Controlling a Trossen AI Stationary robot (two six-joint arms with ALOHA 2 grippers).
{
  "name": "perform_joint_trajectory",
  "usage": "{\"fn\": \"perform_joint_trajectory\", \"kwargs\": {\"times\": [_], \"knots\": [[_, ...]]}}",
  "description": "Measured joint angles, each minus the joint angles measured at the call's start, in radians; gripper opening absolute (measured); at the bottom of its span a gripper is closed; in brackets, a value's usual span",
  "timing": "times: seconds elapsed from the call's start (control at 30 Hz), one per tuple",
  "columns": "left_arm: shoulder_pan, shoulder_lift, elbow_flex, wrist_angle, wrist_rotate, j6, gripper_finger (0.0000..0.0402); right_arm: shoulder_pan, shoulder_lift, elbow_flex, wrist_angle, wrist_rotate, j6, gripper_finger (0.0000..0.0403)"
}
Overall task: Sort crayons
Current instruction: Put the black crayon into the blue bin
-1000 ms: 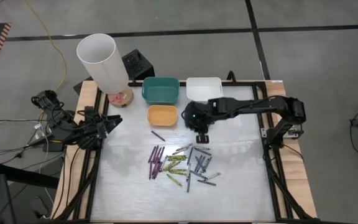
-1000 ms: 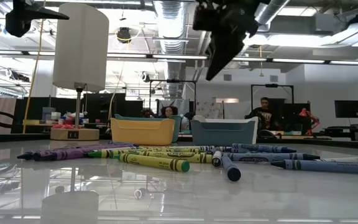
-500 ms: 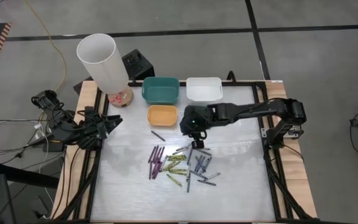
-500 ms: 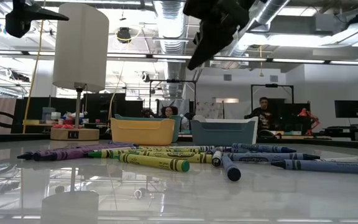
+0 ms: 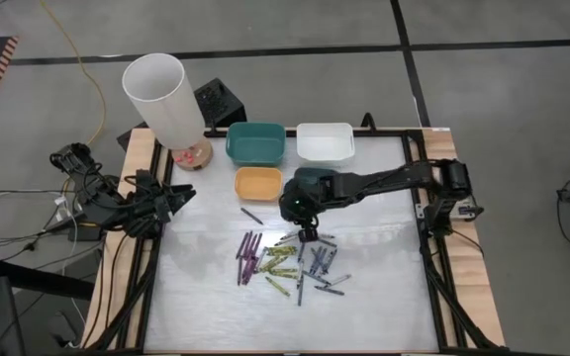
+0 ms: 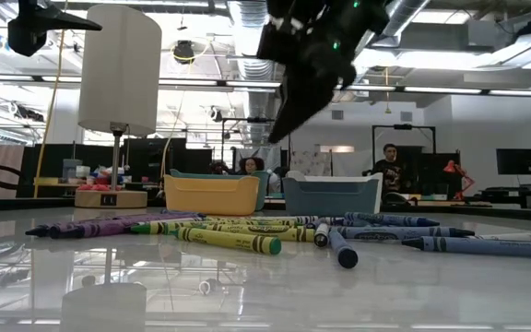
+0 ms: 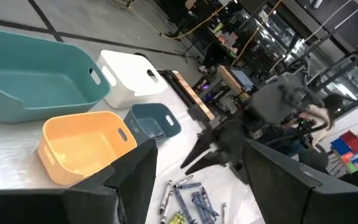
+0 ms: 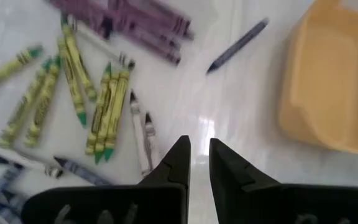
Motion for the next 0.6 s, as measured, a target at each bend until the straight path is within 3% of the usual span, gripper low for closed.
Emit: {"fn": "perform_joint_trajectory", "kwargs": {"times": [0.37, 0.6], "knots": [[0.0, 0.0, 0.0, -0.018, 0.022, -0.024, 0.0226, 0.028, 0.095, 0.0, -0.005, -0.006, -0.068, 0.0056], [0.0, 0.0, 0.0, -0.019, 0.034, -0.024, 0.0226, 0.032, 0.108, 0.0, -0.009, -0.007, -0.085, 0.0093]]}}
